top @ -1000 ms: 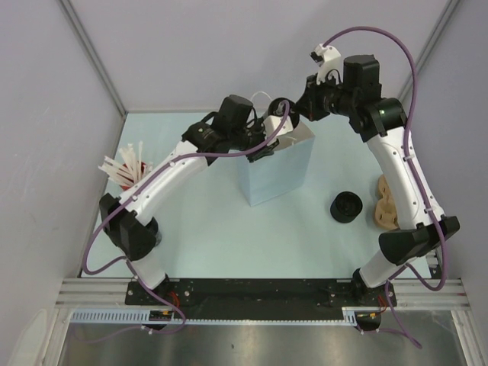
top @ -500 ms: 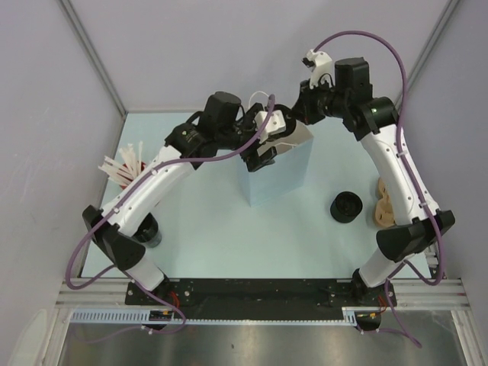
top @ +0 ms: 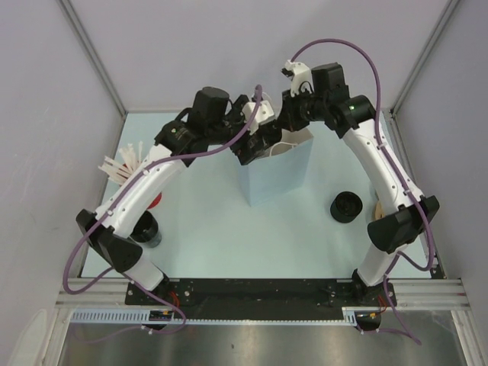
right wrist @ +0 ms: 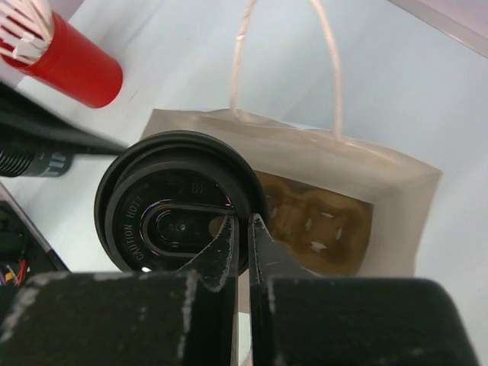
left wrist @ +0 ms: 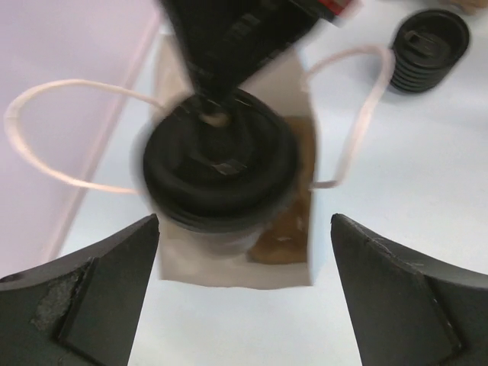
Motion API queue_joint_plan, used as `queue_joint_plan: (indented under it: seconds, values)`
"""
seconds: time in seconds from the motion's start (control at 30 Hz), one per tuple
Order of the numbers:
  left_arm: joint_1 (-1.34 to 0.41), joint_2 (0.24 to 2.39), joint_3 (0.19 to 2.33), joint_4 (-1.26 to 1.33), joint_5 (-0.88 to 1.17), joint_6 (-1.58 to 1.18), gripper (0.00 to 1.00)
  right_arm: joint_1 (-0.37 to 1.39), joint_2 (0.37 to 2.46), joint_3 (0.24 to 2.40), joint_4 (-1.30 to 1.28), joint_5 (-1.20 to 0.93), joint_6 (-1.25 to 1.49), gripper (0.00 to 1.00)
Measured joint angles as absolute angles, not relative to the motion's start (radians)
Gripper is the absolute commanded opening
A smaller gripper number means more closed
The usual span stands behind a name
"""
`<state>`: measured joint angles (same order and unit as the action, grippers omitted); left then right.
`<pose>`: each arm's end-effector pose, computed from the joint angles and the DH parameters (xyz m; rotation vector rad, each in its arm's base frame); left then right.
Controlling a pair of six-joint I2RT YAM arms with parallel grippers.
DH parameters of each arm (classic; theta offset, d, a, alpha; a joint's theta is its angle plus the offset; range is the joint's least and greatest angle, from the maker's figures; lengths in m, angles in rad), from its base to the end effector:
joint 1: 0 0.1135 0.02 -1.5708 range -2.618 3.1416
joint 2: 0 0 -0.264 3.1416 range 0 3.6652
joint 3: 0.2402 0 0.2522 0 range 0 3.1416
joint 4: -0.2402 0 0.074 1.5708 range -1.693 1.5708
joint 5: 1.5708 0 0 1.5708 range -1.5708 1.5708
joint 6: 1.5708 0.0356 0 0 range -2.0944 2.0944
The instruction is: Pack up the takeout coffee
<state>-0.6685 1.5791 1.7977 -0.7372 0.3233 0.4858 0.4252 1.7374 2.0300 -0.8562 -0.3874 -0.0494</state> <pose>0.2613 -0.2208 0.4358 1.3009 1.6368 -0.4483 0.3328 0.1655 0.4448 -0.7281 2.0264 0.6329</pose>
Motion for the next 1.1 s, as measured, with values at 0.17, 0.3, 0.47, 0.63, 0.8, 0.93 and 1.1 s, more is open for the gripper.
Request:
queue_joint_plan:
  seconds: [0.17,0.3,0.47,0.63,0.8,0.93,1.1]
  values:
    - [-0.6,1.568,1.811,-0.66,0.355,0.468,0.99,0.462,1.746,2.031,-0.878,-0.407,-0.054,0.0]
    - [-0.56,1.533,1.822,-0.626,0.405,0.453,0.99,0.472,1.749,2.031,-0.892,-0.409,-0.054,0.0]
    - [-0.535,1.503,1.827,-0.572,0.42,0.443,0.99,0.47,1.752,2.031,-0.894,-0.403,-0.055,0.0]
    - [-0.528,1.509,1.826,-0.519,0.391,0.441,0.99,0.476,1.781,2.054,-0.918,-0.337,-0.065,0.0]
    - [-0.527,1.53,1.811,-0.437,0.339,0.434,1.0,0.488,1.828,2.09,-0.954,-0.288,-0.082,0.0]
    - [-0.526,1.562,1.795,-0.398,0.316,0.434,1.0,0.501,1.858,2.108,-0.978,-0.269,-0.088,0.0]
    - [-0.516,1.615,1.785,-0.366,0.299,0.434,0.99,0.521,1.887,2.121,-0.99,-0.26,-0.101,0.0]
